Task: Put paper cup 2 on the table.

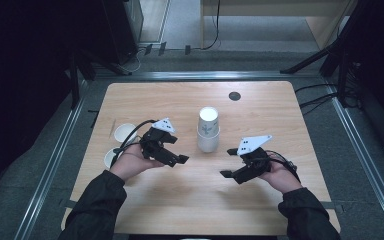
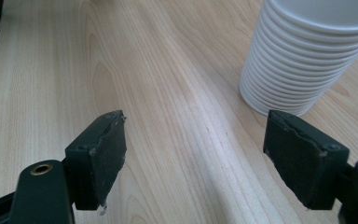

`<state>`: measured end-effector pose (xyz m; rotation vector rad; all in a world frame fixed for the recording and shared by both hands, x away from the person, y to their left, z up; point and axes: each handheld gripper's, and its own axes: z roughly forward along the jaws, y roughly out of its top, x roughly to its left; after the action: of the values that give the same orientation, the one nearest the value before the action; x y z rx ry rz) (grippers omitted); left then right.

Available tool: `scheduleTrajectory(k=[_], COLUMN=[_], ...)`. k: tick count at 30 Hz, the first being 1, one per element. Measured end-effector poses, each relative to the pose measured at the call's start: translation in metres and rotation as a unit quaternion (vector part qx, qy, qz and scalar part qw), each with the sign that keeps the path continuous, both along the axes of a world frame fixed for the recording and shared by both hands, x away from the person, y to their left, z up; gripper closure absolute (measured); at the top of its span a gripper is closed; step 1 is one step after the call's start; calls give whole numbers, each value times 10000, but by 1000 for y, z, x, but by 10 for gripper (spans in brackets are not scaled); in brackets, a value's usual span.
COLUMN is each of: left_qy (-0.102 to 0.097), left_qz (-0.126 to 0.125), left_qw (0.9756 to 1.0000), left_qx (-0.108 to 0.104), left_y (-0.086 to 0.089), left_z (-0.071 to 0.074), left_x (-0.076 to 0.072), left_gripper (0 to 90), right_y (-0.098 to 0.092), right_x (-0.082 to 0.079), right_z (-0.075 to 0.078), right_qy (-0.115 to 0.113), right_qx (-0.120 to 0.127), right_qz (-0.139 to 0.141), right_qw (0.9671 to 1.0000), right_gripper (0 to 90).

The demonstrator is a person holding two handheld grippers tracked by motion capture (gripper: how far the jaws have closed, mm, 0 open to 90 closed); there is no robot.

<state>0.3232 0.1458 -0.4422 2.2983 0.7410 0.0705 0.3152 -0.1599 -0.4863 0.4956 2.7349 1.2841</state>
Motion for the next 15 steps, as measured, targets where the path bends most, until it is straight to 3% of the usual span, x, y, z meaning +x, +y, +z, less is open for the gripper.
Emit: scheduleTrajectory(k=[11, 15], left_qy=[36, 43], left_qz=[-67, -24], left_qw=[9999, 10000], left_qx=[88, 4], left_y=[-16, -18], left_z=[-10, -11], left_x=[-6, -7], left_gripper=[147, 148], right_y=[6, 7], right_x=[-2, -2], right_z=[-1, -2], right_qy=[-3, -9], right_qx=[-79, -107], right_qz=[117, 149], right_qw=[9999, 9998], right_gripper=[215, 215])
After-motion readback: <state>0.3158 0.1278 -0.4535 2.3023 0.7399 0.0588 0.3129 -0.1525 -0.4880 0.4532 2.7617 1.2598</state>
